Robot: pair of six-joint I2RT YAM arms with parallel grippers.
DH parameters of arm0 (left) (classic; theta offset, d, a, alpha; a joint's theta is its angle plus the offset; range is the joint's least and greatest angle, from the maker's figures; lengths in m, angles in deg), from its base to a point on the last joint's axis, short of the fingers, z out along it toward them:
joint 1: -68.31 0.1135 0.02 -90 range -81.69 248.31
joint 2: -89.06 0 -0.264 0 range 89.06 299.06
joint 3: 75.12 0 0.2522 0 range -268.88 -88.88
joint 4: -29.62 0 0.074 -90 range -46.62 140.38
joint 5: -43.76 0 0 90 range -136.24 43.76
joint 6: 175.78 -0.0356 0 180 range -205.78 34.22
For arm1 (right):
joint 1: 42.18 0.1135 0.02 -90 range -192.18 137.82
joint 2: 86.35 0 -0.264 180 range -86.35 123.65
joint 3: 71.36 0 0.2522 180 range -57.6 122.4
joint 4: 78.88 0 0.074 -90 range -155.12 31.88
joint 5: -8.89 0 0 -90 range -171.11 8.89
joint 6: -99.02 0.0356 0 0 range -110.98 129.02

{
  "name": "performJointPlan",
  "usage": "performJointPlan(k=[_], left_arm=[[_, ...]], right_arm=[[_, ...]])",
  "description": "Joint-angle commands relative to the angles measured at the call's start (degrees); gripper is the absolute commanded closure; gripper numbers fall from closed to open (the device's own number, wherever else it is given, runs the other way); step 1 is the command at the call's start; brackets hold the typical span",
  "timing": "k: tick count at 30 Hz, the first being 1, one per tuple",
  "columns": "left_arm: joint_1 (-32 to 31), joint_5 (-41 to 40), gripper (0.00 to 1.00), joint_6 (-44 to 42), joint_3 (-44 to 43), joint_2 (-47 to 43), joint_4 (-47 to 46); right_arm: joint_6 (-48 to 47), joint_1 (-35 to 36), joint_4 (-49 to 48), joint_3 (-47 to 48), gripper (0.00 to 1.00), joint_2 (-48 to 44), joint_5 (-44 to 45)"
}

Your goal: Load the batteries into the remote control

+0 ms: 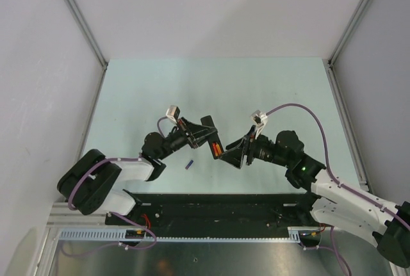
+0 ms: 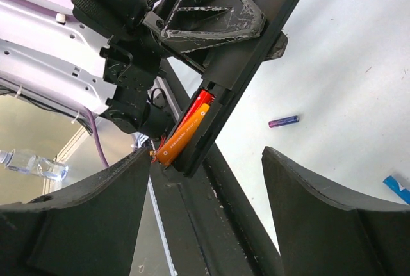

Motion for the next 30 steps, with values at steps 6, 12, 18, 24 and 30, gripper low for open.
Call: performJointPlan(k=[6, 12, 18, 24, 30], left_arm=[[-0.05, 0.95, 1.00, 1.02, -0.35, -2.38, -15.48], [-0.57, 1.30, 1.00, 0.84, -0.35, -2.99, -15.48], [-1.10, 1.47, 1.00, 0.49, -0.53, -3.78, -15.48], [-1.71, 1.65, 1.00, 0.14, -0.61, -4.31, -15.48], [-2.16, 1.83, 1.00, -0.39, -0.61, -4.48, -15.48]], right_arm=[[0.05, -0.60, -3.90, 0.03, 0.27, 0.85, -0.20], [0.93, -1.13, -4.60, -0.05, 0.30, 1.82, -0.20], [1.63, -1.57, -5.48, -0.05, 0.34, 2.70, -0.37], [3.12, -1.92, -6.53, -0.05, 0.37, 3.84, -0.81], [5.67, -2.97, -8.03, -0.05, 0.41, 5.42, -2.13]])
